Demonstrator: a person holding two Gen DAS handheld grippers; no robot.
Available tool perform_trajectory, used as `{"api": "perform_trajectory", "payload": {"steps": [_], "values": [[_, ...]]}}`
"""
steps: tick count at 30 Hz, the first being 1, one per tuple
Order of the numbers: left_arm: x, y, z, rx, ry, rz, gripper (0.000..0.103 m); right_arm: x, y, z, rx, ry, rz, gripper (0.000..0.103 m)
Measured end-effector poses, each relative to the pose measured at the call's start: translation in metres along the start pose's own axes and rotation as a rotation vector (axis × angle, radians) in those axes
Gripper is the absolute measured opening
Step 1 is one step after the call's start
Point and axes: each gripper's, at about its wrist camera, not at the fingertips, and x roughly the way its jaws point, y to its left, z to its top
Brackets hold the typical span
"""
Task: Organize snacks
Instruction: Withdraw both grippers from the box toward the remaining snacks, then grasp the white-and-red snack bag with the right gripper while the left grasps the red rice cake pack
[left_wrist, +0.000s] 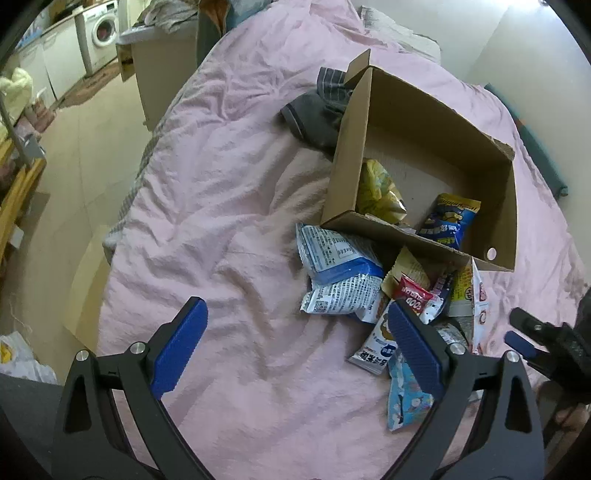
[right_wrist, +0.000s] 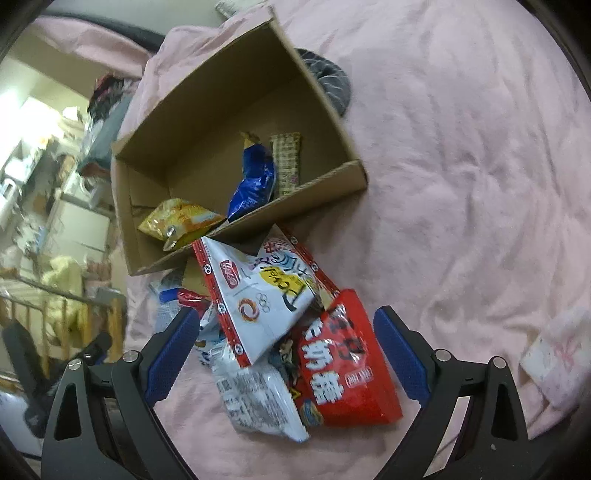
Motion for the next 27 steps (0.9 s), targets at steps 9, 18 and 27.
{"api": "perform_trajectory", "payload": {"steps": [9, 18, 27], "values": [[0.004, -0.005, 0.001, 0.005, 0.017, -0.009, 0.097, 0.053, 0.062, -0.001, -0.287, 0.081, -0.201, 0.097], [0.022, -0.002, 0.002, 0.003, 0.071, 0.014, 0.097, 0.083, 0.055, 0.014, -0.323, 0.115, -0.302, 0.070], [0.031, -0.017, -0.008, 0.094, 0.090, 0.020, 0.097, 0.050, 0.058, 0.007, -0.361, 0.064, -0.213, 0.061]]}}
